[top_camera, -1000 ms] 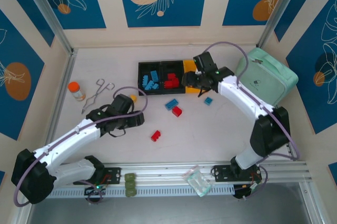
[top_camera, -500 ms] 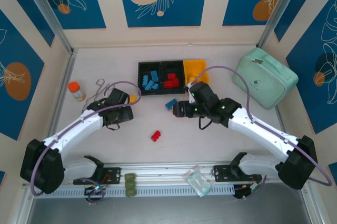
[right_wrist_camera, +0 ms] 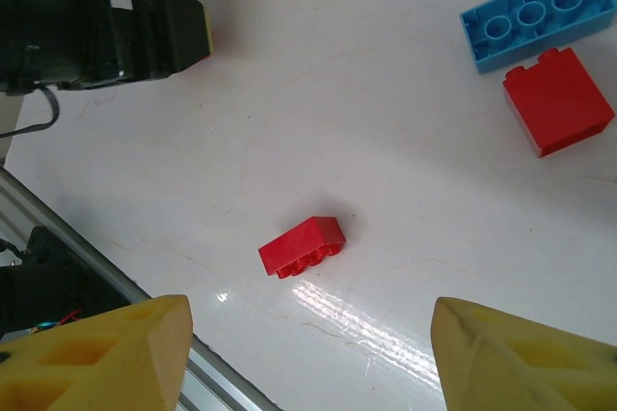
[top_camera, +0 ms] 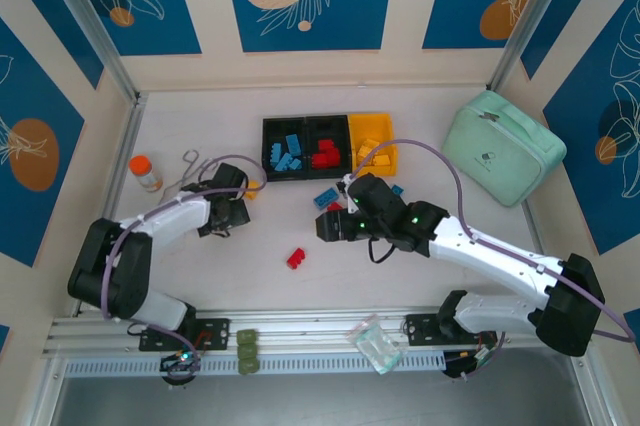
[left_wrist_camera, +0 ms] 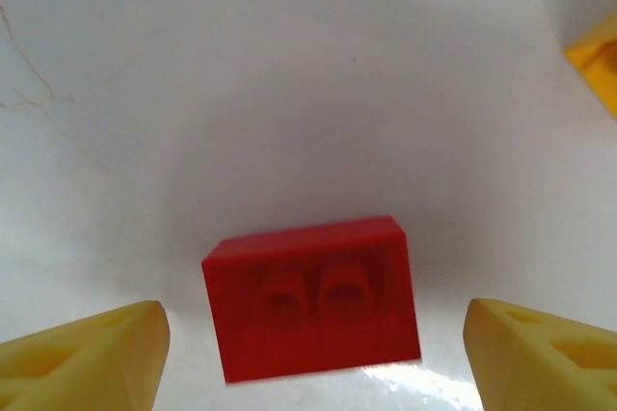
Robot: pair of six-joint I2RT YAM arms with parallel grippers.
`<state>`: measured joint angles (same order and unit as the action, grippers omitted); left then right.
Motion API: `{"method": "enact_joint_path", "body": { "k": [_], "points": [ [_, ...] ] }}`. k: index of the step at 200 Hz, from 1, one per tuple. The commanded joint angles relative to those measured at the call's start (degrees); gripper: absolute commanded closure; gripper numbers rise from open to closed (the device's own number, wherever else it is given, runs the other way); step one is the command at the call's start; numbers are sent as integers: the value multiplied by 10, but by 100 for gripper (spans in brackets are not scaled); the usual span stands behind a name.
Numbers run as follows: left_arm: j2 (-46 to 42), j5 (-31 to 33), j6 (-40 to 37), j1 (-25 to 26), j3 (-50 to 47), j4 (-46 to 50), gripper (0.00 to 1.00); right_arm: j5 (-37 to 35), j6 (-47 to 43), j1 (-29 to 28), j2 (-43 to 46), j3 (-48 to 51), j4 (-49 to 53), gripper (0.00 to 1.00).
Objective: Sort the legos into containers by color
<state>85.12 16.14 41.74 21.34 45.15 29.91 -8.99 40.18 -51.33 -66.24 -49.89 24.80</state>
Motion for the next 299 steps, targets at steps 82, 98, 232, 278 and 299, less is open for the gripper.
{"method": "enact_joint_path", "body": {
  "k": [82, 98, 232, 278, 299],
  "points": [
    [24, -3, -15, -11, 18, -23, 56, -5, 15, -5, -17, 0, -16, 34],
    [9, -15, -23, -10, 16, -22, 57, -6, 13, -4, -18, -2, -16, 34],
    [28, -129, -63, 99, 212, 16, 58, -79, 68, 56, 73, 29, 68, 34],
    [133, -140, -83, 142, 345, 33, 58, -89, 97, 90, 152, 69, 97, 34],
    [189, -148, -91, 151, 407, 43, 58, -92, 104, 93, 174, 78, 108, 34]
  ]
}}
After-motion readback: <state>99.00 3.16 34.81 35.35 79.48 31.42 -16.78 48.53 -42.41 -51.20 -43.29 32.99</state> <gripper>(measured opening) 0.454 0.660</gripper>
